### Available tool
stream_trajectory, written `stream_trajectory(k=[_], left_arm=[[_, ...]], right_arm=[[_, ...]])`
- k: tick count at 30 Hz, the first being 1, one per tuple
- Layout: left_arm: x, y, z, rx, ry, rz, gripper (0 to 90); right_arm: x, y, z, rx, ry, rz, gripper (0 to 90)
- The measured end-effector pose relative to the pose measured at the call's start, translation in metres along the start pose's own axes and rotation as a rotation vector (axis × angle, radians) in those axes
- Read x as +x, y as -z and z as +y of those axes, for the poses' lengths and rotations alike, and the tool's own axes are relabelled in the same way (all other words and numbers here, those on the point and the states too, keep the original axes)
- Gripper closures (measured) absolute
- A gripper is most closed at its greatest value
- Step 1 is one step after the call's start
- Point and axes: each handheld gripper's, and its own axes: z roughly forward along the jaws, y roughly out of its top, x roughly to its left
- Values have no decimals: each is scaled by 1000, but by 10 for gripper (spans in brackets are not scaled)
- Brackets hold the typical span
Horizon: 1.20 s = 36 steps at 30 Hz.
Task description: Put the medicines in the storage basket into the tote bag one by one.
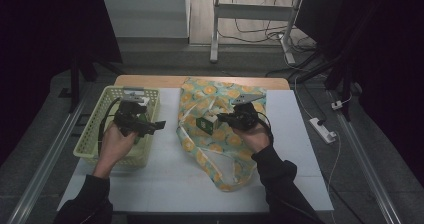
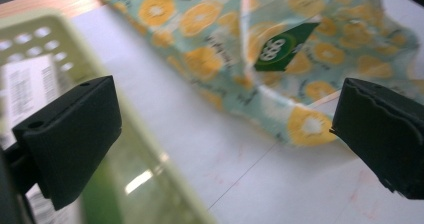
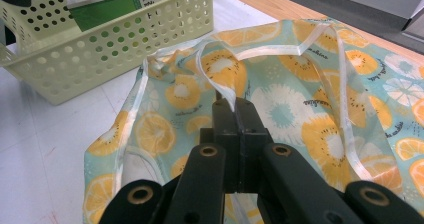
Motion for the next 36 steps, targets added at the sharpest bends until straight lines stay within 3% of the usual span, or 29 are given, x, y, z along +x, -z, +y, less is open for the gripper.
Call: stream_trajectory(k=[6, 11, 16, 24, 29, 36], left_arm=[[12, 14, -9, 5, 38, 68, 0], [24, 18, -17, 40, 59, 125, 0], [36, 13, -28, 99, 96, 165, 0], [50, 1, -40, 175, 142, 187, 3], [50, -7, -41, 237, 136, 223, 71], [47, -9, -41, 289, 161, 257, 259]], right_arm=[[0, 1, 0, 2, 3, -3, 894], [0, 0, 0, 3, 2, -4, 894], [0, 1, 0, 4, 3, -3, 894], [0, -1, -1, 11, 1, -1, 894], [0, -1, -1, 8, 1, 0, 894], [0, 0, -1, 9, 1, 0, 894]])
